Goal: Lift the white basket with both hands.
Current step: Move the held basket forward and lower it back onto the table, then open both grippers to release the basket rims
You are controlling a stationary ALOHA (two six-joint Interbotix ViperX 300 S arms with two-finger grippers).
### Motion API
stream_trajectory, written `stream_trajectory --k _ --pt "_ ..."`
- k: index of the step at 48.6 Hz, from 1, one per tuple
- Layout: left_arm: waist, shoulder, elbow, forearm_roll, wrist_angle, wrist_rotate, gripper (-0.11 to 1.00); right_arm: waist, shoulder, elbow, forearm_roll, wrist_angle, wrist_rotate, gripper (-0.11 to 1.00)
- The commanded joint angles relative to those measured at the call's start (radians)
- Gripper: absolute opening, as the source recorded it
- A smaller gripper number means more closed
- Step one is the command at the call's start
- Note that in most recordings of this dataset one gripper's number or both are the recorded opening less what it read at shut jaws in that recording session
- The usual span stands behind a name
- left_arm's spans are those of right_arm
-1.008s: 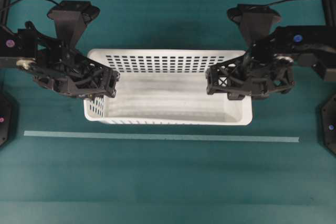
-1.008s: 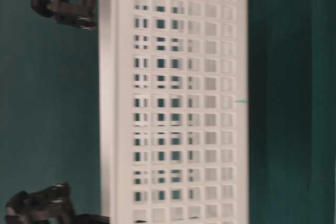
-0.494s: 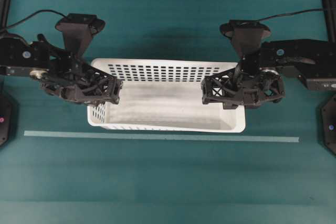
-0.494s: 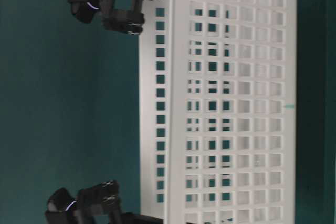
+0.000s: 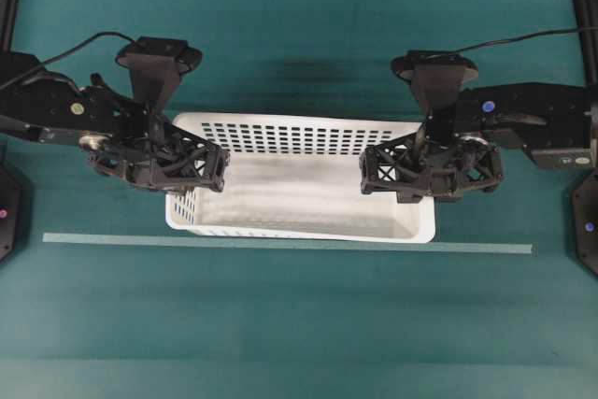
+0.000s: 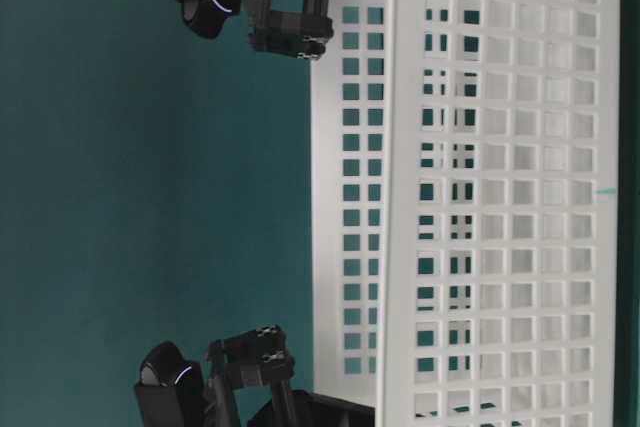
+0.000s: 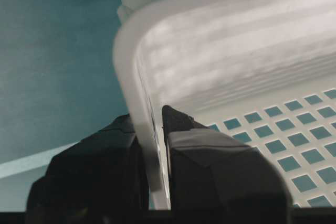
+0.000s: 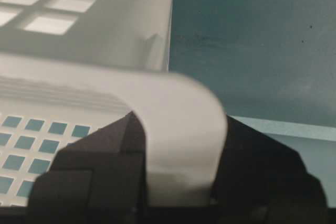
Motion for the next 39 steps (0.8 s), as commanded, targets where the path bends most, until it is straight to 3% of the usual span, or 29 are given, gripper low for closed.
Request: stream_trajectory --k 1,39 --pt "-0.005 0.017 -0.009 0.005 -0.018 0.005 0.03 0.037 0.029 0.008 0.002 -0.006 -0.032 0.2" --pt "-0.006 0.035 0.015 0.005 -0.048 0.008 0.03 0.032 0.063 0.014 0.003 -0.081 -0.038 0.2"
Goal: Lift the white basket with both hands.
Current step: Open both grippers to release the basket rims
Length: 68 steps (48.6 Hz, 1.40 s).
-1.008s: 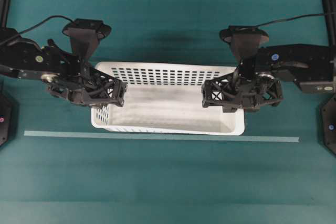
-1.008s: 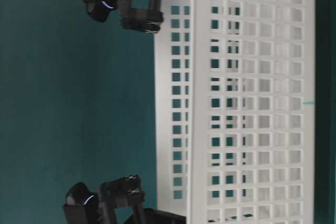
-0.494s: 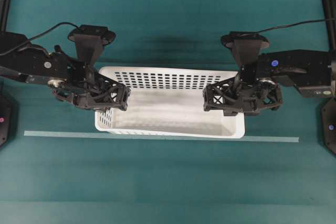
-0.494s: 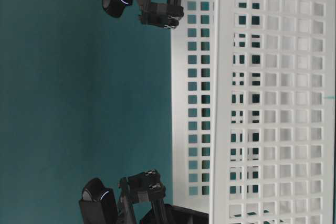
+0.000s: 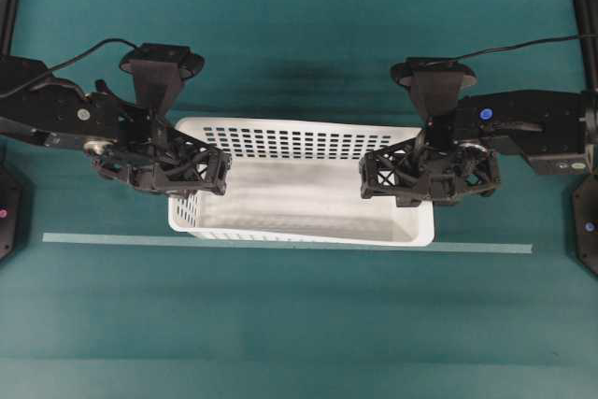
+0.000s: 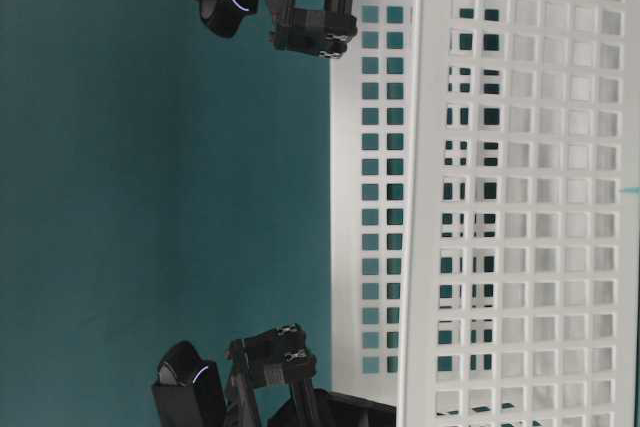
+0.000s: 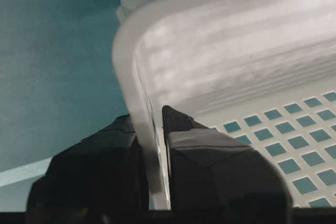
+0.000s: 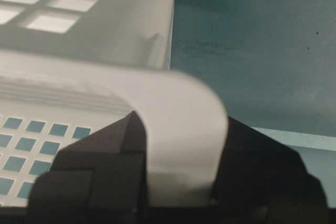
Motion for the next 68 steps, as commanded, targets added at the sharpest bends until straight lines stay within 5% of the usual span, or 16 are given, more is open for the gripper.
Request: stream_trajectory --k 1,47,52,60,64,68 --pt "0.0 0.014 -0.005 0.008 -0.009 0.011 0.03 0.028 0.044 -0.011 -0.002 -0.015 -0.038 0.2" --pt "-0.018 0.008 0.035 0.008 -0.067 0.014 0.05 0.02 0.044 0.023 0.054 -0.135 -0.101 0.26" --pt "-0.023 0.006 0.037 0.008 -0.069 0.012 0.21 0.017 0.043 0.025 0.052 -0.156 -0.1 0.48" --pt "-0.023 0.006 0.038 0.008 -0.101 0.014 0.7 0.011 0.043 0.025 0.051 -0.163 -0.098 0.91" --pt "-0.023 0.006 0.038 0.008 -0.107 0.014 0.9 0.009 0.043 0.026 0.049 -0.161 -0.098 0.98" --pt "-0.023 0.006 0.041 0.008 -0.107 0.015 0.91 0.006 0.04 0.032 0.049 -0.16 -0.095 0.96"
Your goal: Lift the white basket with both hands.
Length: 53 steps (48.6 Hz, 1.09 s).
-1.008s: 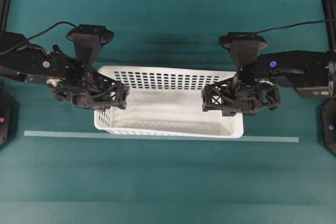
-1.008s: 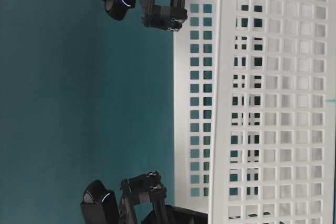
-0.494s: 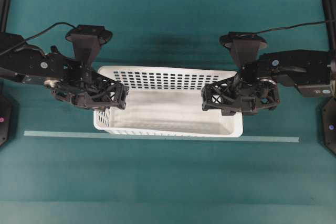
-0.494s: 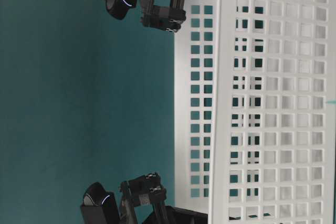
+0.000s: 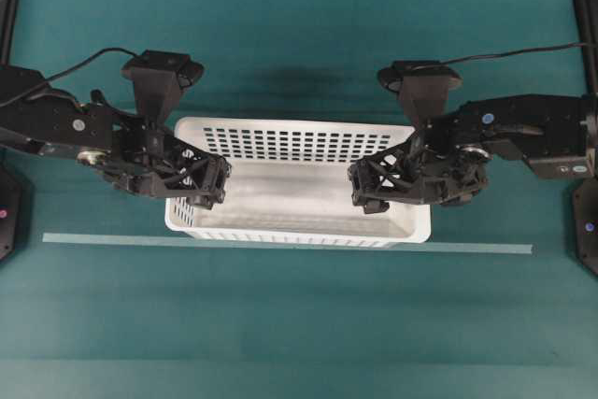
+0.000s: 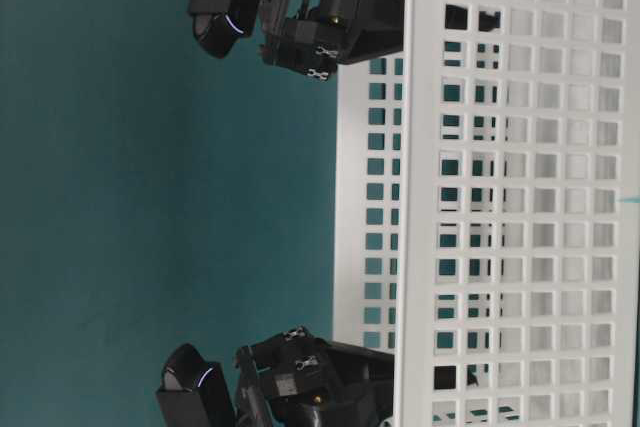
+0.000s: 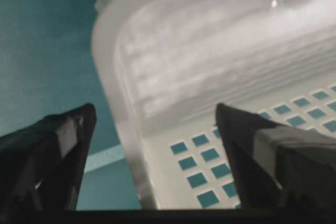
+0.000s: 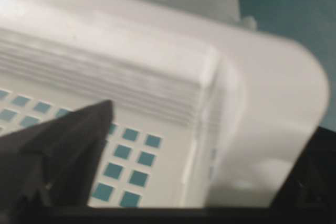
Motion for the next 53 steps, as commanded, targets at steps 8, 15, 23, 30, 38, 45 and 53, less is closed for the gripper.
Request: stream_trajectory --k 8,15,23,30,38,45,53 --pt "-0.002 -0.005 -0.002 0.003 0.0 0.003 0.9 0.0 0.014 0.029 0.005 0.006 0.008 0.96" --pt "0.002 -0.021 0.009 0.003 0.0 0.003 0.93 -0.021 -0.025 0.044 0.005 0.026 0.009 0.96" --pt "-0.002 -0.029 0.008 0.003 0.0 0.002 0.93 -0.034 -0.035 0.044 0.005 0.035 0.003 0.96" --pt "-0.002 -0.04 0.002 0.003 0.003 0.014 0.93 -0.035 -0.051 0.025 0.003 0.037 0.0 0.96" --pt "-0.002 -0.098 -0.008 0.003 0.028 0.015 0.93 -0.038 -0.11 0.002 -0.008 0.091 0.006 0.96" --pt "-0.002 -0.166 -0.018 0.003 0.086 0.017 0.93 -0.048 -0.181 -0.023 -0.029 0.17 0.006 0.96" --pt "-0.002 -0.247 -0.02 0.003 0.149 0.025 0.93 -0.067 -0.278 -0.049 -0.078 0.218 -0.009 0.96"
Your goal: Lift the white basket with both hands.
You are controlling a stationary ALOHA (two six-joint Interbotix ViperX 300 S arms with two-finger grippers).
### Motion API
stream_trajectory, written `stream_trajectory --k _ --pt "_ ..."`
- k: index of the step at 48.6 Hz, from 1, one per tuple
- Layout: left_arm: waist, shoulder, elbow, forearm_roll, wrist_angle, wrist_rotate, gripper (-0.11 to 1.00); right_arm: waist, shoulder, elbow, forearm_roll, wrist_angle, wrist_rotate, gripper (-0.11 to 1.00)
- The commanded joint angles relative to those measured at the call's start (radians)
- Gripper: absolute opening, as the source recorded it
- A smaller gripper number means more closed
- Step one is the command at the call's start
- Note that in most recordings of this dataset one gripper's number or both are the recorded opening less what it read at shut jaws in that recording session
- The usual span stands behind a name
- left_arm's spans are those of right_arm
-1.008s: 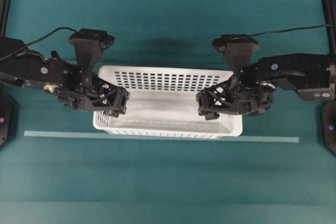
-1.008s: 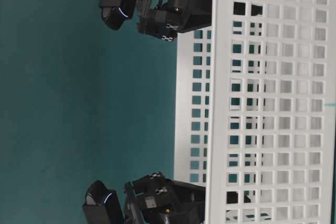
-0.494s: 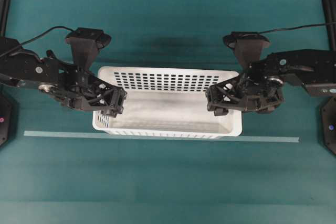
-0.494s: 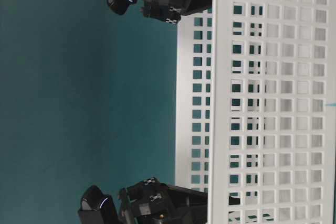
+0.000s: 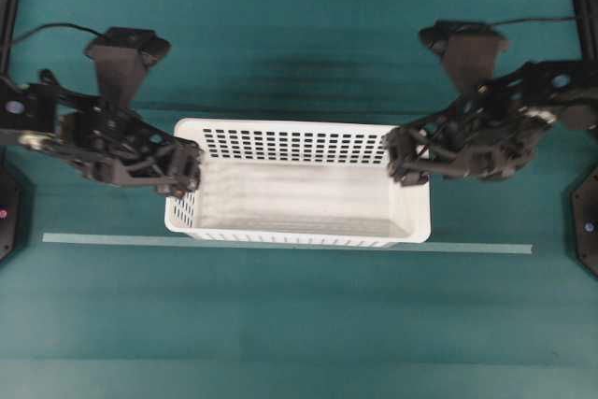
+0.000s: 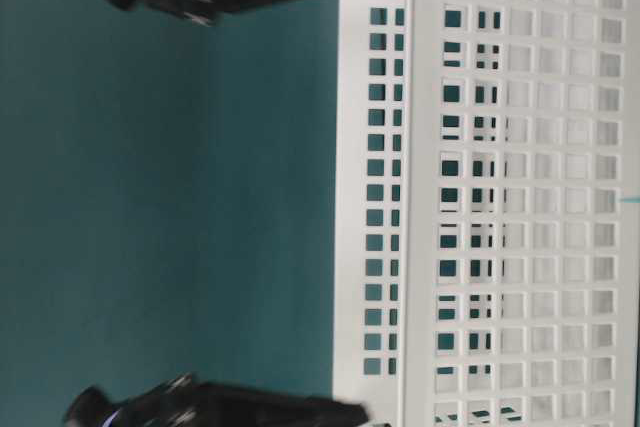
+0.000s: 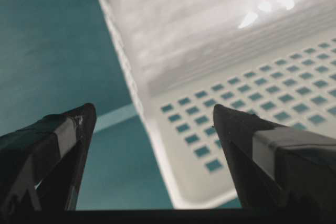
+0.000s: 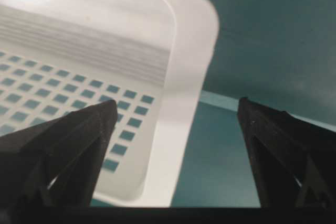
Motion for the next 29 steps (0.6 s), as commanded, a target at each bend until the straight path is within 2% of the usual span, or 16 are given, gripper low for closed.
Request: stream_trajectory --k 1,8,16,29 --pt "-0.003 -0.043 -0.021 0.003 0.02 0.011 0.93 -0.008 -0.043 -0.032 -0.032 0.003 -0.014 0.96" --pt "-0.002 -0.137 -0.038 0.003 0.009 0.066 0.93 -0.005 -0.118 -0.048 -0.081 -0.066 -0.074 0.96" --pt "-0.003 -0.222 -0.051 0.003 -0.029 0.15 0.93 -0.002 -0.17 -0.037 -0.083 -0.167 -0.189 0.96" --pt "-0.046 -0.339 -0.044 0.003 -0.153 0.426 0.93 0.028 -0.221 -0.029 -0.084 -0.305 -0.419 0.95"
